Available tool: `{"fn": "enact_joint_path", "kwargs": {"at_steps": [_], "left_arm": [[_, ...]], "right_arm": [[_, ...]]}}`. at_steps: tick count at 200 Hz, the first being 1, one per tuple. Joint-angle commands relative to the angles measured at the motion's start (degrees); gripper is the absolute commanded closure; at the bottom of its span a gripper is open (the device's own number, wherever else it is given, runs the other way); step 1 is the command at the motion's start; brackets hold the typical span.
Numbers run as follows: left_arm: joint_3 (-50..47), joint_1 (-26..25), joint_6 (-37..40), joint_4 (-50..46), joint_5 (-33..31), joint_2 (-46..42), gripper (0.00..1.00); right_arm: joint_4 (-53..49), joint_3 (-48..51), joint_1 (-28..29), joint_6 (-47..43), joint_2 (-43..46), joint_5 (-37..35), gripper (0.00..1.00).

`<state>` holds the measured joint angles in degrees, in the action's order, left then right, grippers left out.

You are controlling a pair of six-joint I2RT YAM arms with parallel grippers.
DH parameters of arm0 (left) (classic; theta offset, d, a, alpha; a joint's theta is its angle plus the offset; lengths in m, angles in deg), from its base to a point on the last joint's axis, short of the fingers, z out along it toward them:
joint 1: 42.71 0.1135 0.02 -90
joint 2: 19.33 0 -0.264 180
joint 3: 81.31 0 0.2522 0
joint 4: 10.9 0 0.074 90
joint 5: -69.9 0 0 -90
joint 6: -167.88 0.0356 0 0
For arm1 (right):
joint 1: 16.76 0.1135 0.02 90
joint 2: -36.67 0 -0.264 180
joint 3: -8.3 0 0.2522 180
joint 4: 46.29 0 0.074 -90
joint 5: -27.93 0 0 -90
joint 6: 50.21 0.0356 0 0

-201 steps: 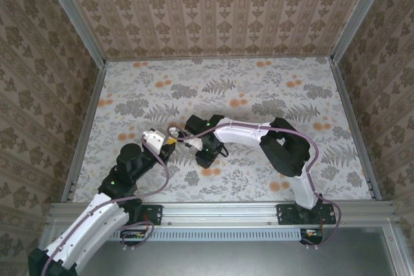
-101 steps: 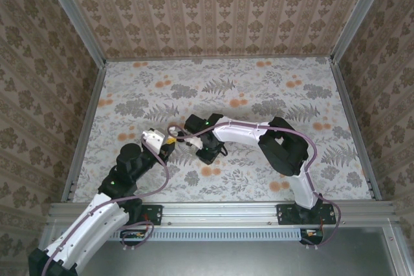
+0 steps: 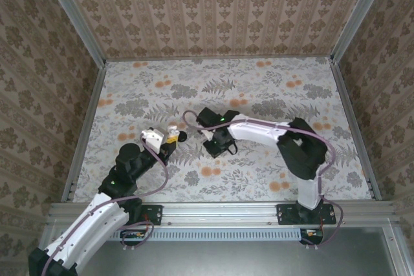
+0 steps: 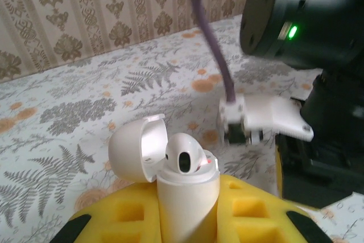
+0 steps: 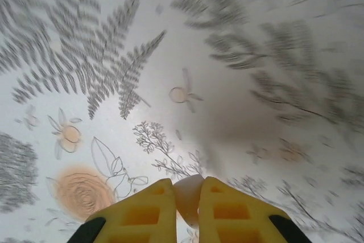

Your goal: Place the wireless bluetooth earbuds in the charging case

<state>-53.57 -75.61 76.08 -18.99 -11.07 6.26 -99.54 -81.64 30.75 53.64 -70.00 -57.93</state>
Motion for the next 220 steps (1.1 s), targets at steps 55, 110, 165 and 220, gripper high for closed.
{"fn": "enact_joint_path", "kwargs": {"at_steps": [55,110,165,220], "left_arm": [[3.28,-4.58,-2.42,21.88,3.26,12.50,1.00],[11.22,-12.41,3.08,36.18,-2.31,28.21,1.00],[18.12,-16.04,5.49,44.29,-2.35,39.42,1.00],[20.57,-17.06,6.37,46.20,-1.92,43.47,1.00]], "right_arm": [[20.73,10.00,-2.36,24.07,30.79,-7.11,0.88],[27.99,14.20,-2.18,32.88,41.39,-11.74,0.87],[32.90,16.12,-1.93,39.95,44.10,-13.33,0.87],[31.60,15.16,-1.89,40.73,43.56,-14.06,0.87]]}}
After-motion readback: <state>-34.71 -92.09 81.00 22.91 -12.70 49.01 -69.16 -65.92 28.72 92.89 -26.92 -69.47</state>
